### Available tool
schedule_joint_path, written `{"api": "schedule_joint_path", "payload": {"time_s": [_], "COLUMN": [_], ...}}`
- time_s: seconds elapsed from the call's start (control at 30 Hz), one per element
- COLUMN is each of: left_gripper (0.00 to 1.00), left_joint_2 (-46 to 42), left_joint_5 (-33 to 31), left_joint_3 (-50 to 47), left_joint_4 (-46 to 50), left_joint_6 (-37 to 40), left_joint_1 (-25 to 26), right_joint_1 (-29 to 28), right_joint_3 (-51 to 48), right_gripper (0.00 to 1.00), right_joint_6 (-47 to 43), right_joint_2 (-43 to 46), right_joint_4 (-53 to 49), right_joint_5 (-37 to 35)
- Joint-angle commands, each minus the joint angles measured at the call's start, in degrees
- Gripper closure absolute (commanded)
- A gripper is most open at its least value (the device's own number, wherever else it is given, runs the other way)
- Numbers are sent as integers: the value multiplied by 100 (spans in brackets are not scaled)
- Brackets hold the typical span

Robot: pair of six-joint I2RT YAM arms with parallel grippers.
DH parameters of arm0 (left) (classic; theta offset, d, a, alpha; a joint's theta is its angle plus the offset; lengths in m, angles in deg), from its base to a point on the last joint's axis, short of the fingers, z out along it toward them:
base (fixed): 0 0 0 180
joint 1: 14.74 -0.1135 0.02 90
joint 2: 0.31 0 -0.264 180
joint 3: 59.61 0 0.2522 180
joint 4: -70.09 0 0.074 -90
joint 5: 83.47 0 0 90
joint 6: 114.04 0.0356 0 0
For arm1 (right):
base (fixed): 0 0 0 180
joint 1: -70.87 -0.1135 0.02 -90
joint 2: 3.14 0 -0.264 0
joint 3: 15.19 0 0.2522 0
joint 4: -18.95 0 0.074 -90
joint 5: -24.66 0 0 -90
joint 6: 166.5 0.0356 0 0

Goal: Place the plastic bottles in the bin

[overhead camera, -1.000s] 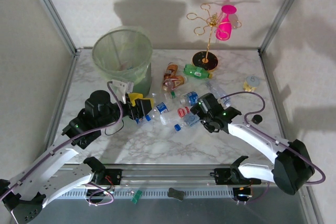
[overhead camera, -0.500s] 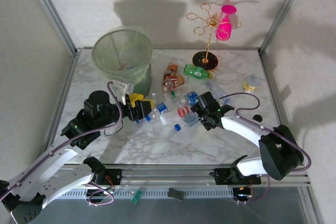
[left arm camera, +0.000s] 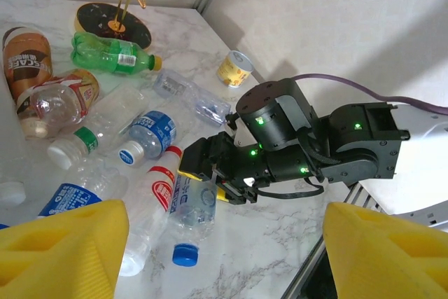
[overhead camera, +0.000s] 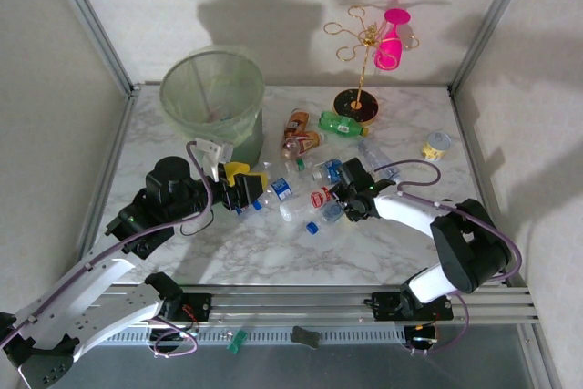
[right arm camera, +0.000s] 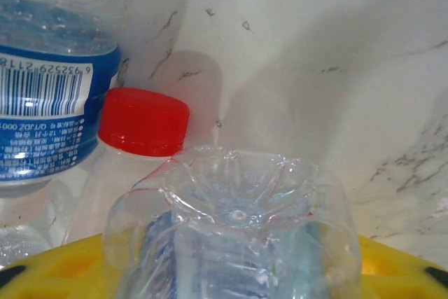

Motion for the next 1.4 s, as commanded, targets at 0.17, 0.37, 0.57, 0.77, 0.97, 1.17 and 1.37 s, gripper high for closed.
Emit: {"api": "schedule_joint_path", "payload": {"time_s": [0.17,0.37,0.57,0.77,0.97,1.17,1.37], "left_gripper": [27,25,19,9,6,6,40], "left_joint_2": [81,248,517,1006,1442,1847,1967], "left_joint_5": [-17,-135,-58,-150,-170,85,191], "left_joint_3": [158,284,308,384,280,260,291], "left_joint_4": [111,239,277,381,45,-333,-529], "left_joint_6": [57,71,-33,-35,-289,-425,-351], "left_joint_1": [55,66,132,337,525,676,728], "right_joint_1": [29,-38,-424,-883,-1293,-1516,-1559], "right_joint_3": [2,-59,302,826,1166,1350,1346], "right_gripper": [58,64,70,73,73,73,73], "right_joint_6": [-180,-924,-1865,-2213,-2342,-2540,-2577], "right_joint_2": [947,1875,2567,2523,2424,2444,2510], "right_joint_4": [-500,-128,35,-15,113,293,350], "right_joint_5": [-313,-187,-571,-570,-438,-281,-167]}}
